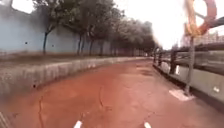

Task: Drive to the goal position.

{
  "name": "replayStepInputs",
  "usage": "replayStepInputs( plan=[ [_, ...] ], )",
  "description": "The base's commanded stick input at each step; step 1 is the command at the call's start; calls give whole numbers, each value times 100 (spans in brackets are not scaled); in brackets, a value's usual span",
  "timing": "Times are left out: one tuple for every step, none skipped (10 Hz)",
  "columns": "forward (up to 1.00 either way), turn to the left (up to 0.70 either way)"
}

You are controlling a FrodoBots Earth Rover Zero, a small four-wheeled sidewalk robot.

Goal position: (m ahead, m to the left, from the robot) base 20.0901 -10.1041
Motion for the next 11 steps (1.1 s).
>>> replayStepInputs(
  plan=[
    [50, 7],
    [50, 5],
    [50, 0],
    [50, 0],
    [50, -18],
    [50, -41],
    [50, -16],
    [50, 4],
    [50, 6],
    [50, 4],
    [50, 1]
  ],
)
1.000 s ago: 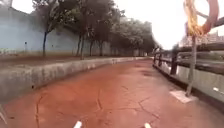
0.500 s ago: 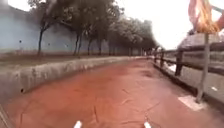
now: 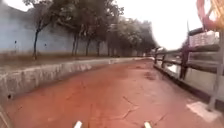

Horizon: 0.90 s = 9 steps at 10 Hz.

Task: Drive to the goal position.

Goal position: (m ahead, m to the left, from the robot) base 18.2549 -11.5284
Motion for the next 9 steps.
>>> replayStepInputs(
  plan=[
    [50, 0],
    [50, 0],
    [50, 0],
    [50, 0],
    [50, 2],
    [50, 6],
    [50, 10],
    [50, -24],
    [50, -50]
  ],
)
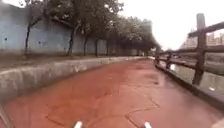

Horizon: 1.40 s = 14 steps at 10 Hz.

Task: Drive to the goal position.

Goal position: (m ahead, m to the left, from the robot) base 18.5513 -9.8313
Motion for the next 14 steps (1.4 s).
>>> replayStepInputs(
  plan=[
    [50, -42],
    [50, -7],
    [50, 0],
    [50, 0],
    [50, 0],
    [50, 0],
    [50, 0],
    [50, 0],
    [50, 0],
    [50, 0],
    [50, 0],
    [50, 0],
    [50, 0],
    [50, 0]
  ],
)
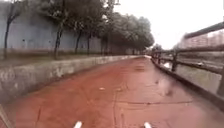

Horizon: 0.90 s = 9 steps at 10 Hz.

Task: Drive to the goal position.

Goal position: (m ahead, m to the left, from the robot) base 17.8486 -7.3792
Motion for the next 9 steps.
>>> replayStepInputs(
  plan=[
    [50, 0],
    [50, -14],
    [50, -33],
    [50, -50],
    [50, -50],
    [50, -50],
    [50, -50],
    [50, -42],
    [50, -33]
  ],
)
